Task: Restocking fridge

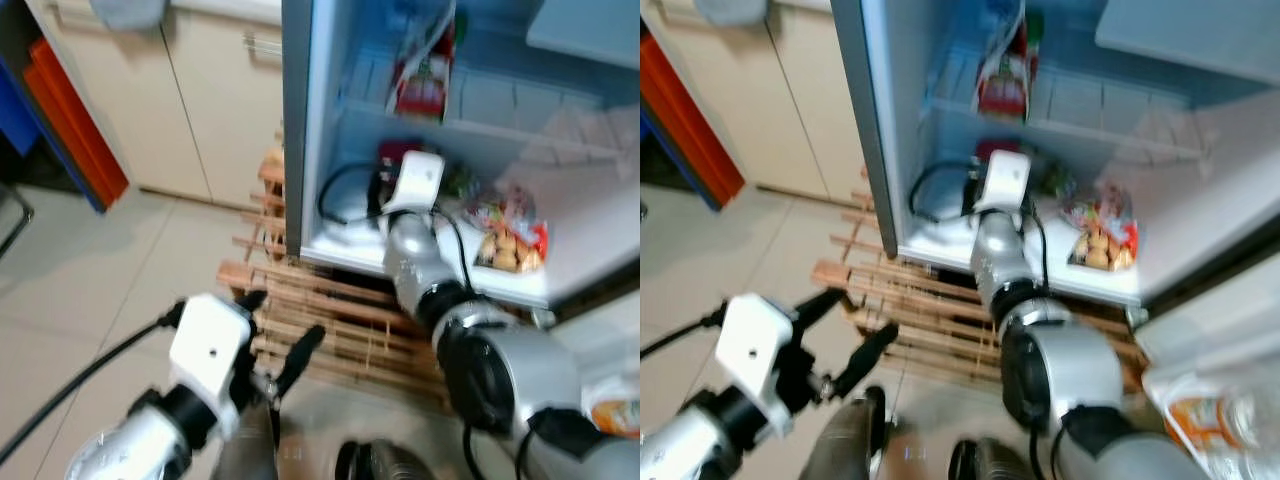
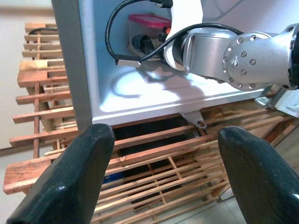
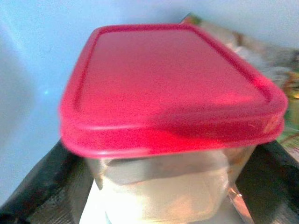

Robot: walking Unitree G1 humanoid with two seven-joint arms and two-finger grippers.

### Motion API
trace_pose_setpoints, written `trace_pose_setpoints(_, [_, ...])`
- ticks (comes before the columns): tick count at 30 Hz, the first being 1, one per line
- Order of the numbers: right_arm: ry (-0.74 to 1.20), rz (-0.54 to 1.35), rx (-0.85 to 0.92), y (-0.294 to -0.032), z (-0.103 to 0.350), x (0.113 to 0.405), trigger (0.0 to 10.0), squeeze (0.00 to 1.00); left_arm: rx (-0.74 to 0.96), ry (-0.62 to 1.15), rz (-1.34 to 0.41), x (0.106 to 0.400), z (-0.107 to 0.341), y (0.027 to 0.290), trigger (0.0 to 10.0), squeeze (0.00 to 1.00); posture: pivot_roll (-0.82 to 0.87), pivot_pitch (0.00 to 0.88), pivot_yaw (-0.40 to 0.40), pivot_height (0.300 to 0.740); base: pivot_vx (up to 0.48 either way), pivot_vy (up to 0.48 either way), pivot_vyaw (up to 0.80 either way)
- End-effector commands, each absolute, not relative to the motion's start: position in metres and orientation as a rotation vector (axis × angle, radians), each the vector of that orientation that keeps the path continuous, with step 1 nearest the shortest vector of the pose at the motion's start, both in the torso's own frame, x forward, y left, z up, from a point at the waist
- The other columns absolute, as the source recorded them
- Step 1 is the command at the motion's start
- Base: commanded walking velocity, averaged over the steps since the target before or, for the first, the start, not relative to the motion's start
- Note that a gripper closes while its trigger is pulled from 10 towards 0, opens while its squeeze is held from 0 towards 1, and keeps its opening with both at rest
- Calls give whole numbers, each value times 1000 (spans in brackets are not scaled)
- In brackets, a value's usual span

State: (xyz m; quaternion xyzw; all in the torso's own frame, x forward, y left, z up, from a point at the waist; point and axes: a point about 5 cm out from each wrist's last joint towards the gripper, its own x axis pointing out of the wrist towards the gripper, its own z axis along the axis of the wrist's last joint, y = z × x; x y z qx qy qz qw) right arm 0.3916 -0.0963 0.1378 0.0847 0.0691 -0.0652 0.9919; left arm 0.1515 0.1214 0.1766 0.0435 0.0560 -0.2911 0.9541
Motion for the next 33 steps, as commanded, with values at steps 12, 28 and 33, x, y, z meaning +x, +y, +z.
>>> trace_pose_setpoints(12, [111,26,237,-58,141,386,10000,1000,112,122,-603,153,170,119,10000,0,258,195,-90,740,0,0,0])
trace_pose_setpoints(28, [-243,135,72,-49,168,374,10000,0,134,46,-621,192,165,116,10000,0,149,26,-123,740,0,0,0])
trace_pose_setpoints(33, [-254,107,43,-67,160,368,10000,0,130,21,-606,219,162,116,10000,0,80,0,-118,740,0,0,0])
